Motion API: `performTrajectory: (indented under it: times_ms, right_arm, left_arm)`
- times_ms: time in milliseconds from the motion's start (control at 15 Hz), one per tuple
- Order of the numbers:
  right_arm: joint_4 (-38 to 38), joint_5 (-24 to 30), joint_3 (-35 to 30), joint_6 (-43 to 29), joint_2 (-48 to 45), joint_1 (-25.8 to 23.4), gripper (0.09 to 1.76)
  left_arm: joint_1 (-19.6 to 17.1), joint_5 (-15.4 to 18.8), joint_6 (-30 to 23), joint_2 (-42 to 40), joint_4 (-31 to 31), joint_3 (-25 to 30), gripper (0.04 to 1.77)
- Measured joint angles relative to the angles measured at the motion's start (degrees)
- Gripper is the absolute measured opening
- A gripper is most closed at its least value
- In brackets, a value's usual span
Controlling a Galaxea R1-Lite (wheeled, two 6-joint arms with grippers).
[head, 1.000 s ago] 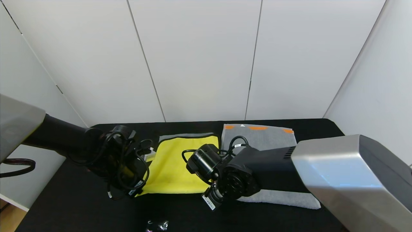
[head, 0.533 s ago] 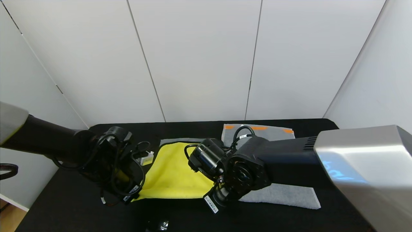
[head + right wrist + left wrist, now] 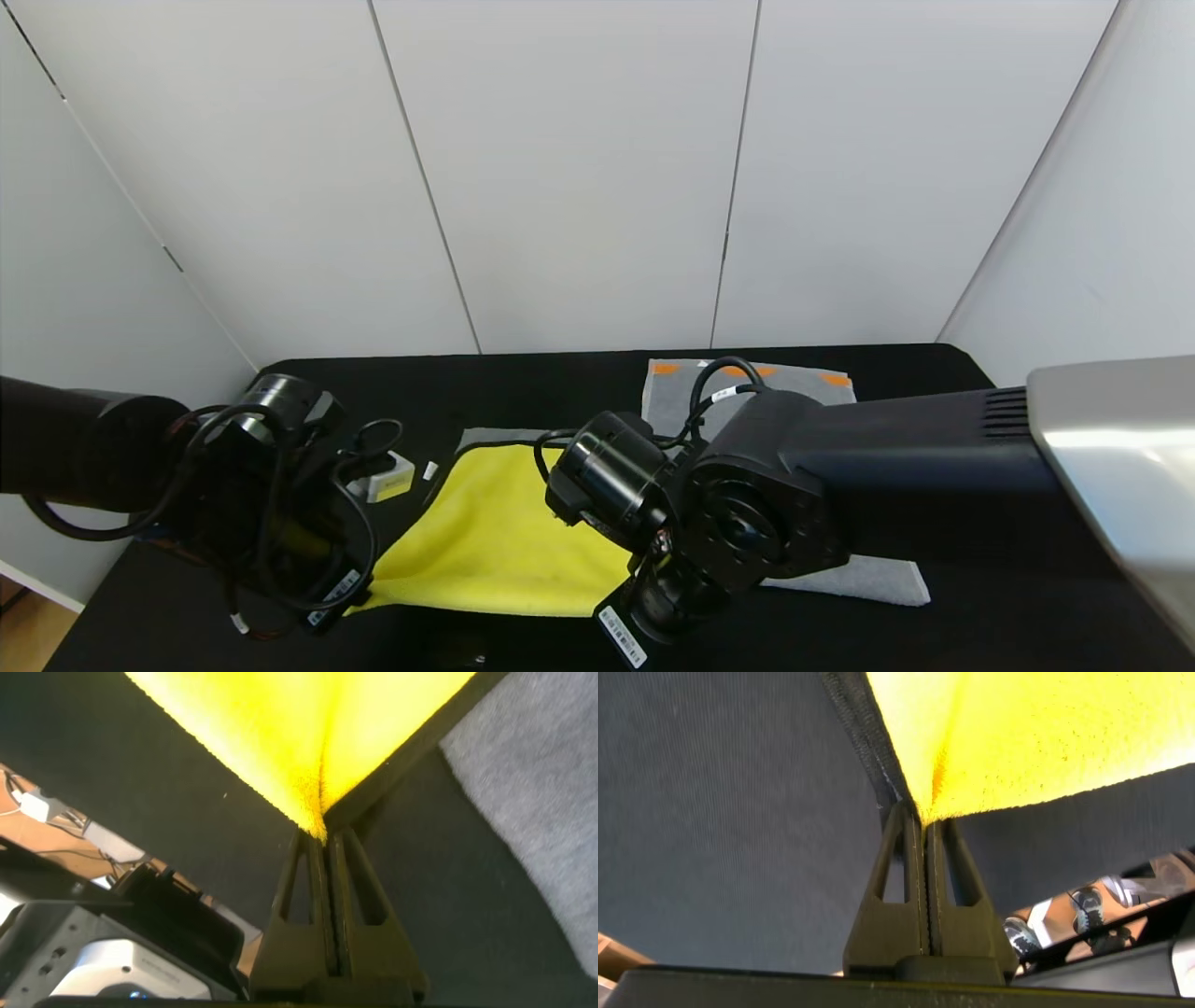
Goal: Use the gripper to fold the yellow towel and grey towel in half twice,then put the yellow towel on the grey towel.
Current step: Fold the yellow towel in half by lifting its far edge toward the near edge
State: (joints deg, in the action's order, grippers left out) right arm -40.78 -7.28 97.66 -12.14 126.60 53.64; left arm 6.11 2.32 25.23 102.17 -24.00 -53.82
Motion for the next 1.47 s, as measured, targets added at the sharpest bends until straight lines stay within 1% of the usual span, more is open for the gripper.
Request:
performTrajectory:
  times_ms: [133, 333, 533, 733, 867, 1000, 1267, 1467]
  right_arm:
    - [0.06, 0.06, -0.8, -0.69, -1.16, 0.57, 0.13]
    - [0.27, -0.18, -0.77, -0.79, -2.18, 0.33, 0.13]
    - [0.73, -0.66, 0.44, -1.27, -2.12, -1.02, 0.13]
    - [2.93, -0.77, 2.58, -2.08, -1.52, -2.86, 0.13]
    - [3.63, -2.49, 4.55, -2.15, -0.77, -3.89, 0.13]
    - [3.96, -4.32, 6.83, -2.17, 0.28, -4.77, 0.13]
    - [4.0, -4.6, 11.5, -2.11, 2.6, -7.14, 0.13]
    - [5.3, -4.62, 14.64, -1.97, 4.71, -8.72, 0.13]
  left_arm:
    - [-0.05, -0.02, 0.05, -2.34, 0.0, 1.65, 0.11]
    - [-0.35, -0.16, -0.57, -3.88, 0.8, 1.54, 0.11]
    - [-0.77, -0.02, -1.04, -3.41, 1.1, -0.59, 0.11]
    - [-1.21, 0.15, -2.19, -2.39, 1.16, -3.43, 0.11]
    - [-1.38, 0.33, -2.5, -1.78, 1.62, -5.13, 0.11]
    - [-1.45, 0.41, -4.68, -0.84, 4.6, -6.81, 0.11]
    - [-1.29, 0.44, -6.63, 2.22, 12.68, -8.78, 0.11]
    - [-1.23, 0.8, -9.39, 5.19, 16.43, -10.7, 0.11]
